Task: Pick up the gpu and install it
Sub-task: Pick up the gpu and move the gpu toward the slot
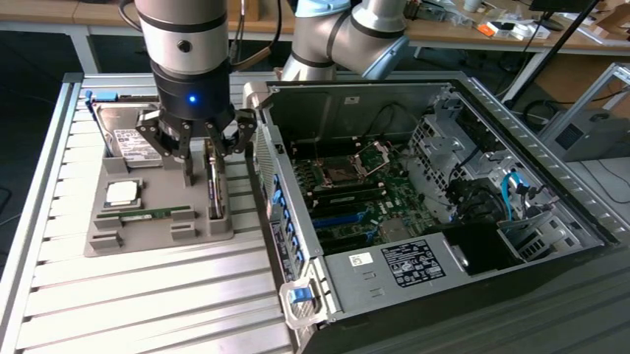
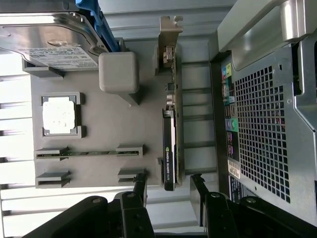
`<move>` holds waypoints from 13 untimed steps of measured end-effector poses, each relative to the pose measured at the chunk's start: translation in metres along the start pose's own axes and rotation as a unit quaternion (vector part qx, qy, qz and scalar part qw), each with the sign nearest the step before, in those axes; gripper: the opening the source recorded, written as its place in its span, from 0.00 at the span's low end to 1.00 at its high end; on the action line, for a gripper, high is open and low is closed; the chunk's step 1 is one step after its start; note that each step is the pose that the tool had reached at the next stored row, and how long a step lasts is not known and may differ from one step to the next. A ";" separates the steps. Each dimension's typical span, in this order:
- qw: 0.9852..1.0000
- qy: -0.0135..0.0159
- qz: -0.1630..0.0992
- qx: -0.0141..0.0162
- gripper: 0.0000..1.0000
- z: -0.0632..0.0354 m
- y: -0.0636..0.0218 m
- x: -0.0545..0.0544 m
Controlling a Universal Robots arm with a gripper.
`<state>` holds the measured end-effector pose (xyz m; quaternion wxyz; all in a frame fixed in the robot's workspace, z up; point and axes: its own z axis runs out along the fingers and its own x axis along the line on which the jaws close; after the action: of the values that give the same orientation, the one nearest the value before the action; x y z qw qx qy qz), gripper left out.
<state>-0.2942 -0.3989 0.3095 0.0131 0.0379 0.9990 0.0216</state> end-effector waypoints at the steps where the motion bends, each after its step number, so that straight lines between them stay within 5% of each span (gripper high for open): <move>1: 1.000 0.000 0.000 0.000 0.48 0.0002 0.0000 0.000; 13: 1.000 0.000 0.000 0.000 0.48 0.0025 -0.0001 0.000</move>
<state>-0.2942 -0.3989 0.3069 0.0130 0.0379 0.9990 0.0216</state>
